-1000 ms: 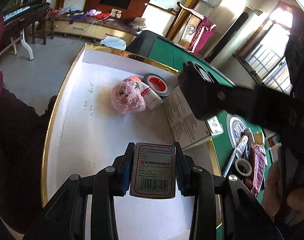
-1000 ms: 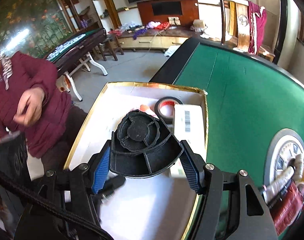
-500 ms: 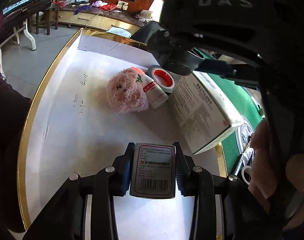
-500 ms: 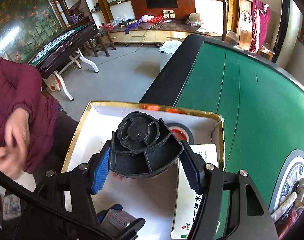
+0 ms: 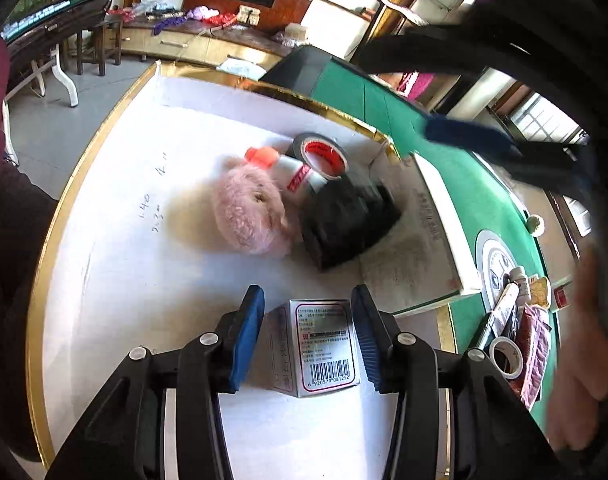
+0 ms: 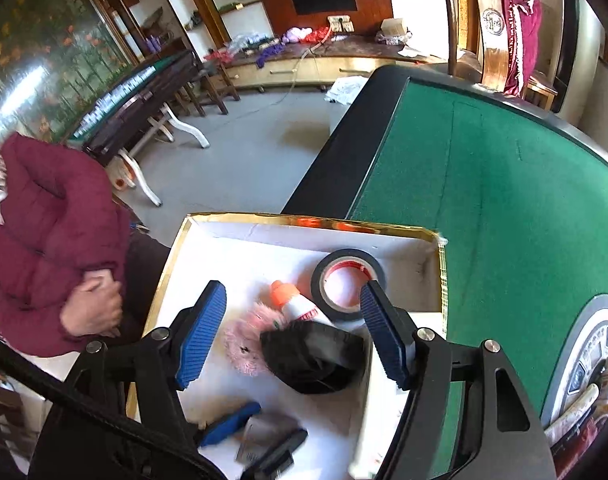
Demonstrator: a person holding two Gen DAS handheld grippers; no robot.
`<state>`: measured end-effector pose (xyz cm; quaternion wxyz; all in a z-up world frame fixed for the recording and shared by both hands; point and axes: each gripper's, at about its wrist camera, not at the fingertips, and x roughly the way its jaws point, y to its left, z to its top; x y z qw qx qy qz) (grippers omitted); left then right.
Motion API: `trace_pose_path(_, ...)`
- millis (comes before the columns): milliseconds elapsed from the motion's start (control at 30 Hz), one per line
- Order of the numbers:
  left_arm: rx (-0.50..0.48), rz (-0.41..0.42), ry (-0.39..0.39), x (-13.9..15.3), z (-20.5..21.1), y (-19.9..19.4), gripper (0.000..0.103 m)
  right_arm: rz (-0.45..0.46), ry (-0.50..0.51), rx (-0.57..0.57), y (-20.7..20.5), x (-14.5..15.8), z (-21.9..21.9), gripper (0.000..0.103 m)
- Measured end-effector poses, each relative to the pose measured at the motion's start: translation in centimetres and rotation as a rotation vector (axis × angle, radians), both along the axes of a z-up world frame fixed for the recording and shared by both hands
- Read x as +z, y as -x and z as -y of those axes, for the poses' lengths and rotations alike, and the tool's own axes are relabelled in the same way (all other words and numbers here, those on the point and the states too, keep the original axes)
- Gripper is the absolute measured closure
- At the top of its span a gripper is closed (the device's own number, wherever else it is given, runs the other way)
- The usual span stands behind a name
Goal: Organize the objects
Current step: 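Carry the barcode box and black holder into the white tray and release both, then grasp a black marker with the left gripper while the right gripper grasps another black marker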
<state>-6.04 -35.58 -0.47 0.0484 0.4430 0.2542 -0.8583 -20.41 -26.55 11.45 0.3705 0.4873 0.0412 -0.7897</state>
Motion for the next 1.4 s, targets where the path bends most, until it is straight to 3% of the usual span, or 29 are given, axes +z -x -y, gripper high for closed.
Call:
trace_pose_path(100, 0.029, -0.007, 0.023, -0.1, 0.5, -0.7, 0.057, 0.022, 0.083, 0.016, -1.7, 1.2, -4.2, 0.033)
trace_pose_path(300, 0.046, 0.018, 0.045, -0.3, -0.8, -2.0, 0.056, -0.010, 0.185, 0.026, -6.5, 1.8, -16.2, 0.033)
trace_pose_path(367, 0.054, -0.011, 0.050, 1.4, -1.1, -0.9, 0.056, -0.027, 0.209, -0.004, -7.5, 1.7, -20.9, 0.030)
trace_pose_path(500, 0.086, -0.100, 0.096, 4.2, -2.5, -2.9, 0.056, -0.063, 0.228, -0.116, -8.1, 1.0, -29.0, 0.027)
trace_pose_path(633, -0.064, -0.145, 0.190, 8.0, -6.9, -3.1, 0.056, -0.106, 0.234, -0.198, -9.1, 0.1, -34.7, 0.027)
trace_pose_path(767, -0.342, -0.053, 0.284, 8.0, -15.1, -0.3, 0.056, -0.087, 0.271, -0.257, -8.4, -0.5, -39.0, 0.028)
trace_pose_path(867, -0.438, 0.017, 0.381, 6.3, -20.1, 1.3, 0.056, -0.120, 0.286, -0.309, -8.1, -0.1, -40.9, 0.028)
trace_pose_path(967, -0.434, 0.110, 0.419, 4.2, -21.9, 3.9, 0.057, -0.179, 0.246, -0.347, -7.9, 0.6, -41.5, 0.028)
trace_pose_path(1100, -0.407, 0.180, 0.439, 2.2, -22.1, 5.7, 0.058, -0.116, 0.305, -0.365, -6.8, 0.1, -43.3, 0.028)
trace_pose_path(1167, -0.389, 0.201, 0.431, 1.7, -21.5, 5.6, 0.064, -0.093, 0.321, -0.379, -6.4, -0.3, -44.0, 0.028)
trace_pose_path(1300, -0.319, 0.205, 0.394, 1.4, -20.7, 5.7, 0.090, -0.101, 0.327, -0.404, -6.1, -0.7, -45.1, 0.028)
trace_pose_path(1400, -0.261, 0.169, 0.396, 1.2, -21.1, 4.1, 0.091, -0.103, 0.305, -0.433, -6.1, -1.1, -45.9, 0.031)
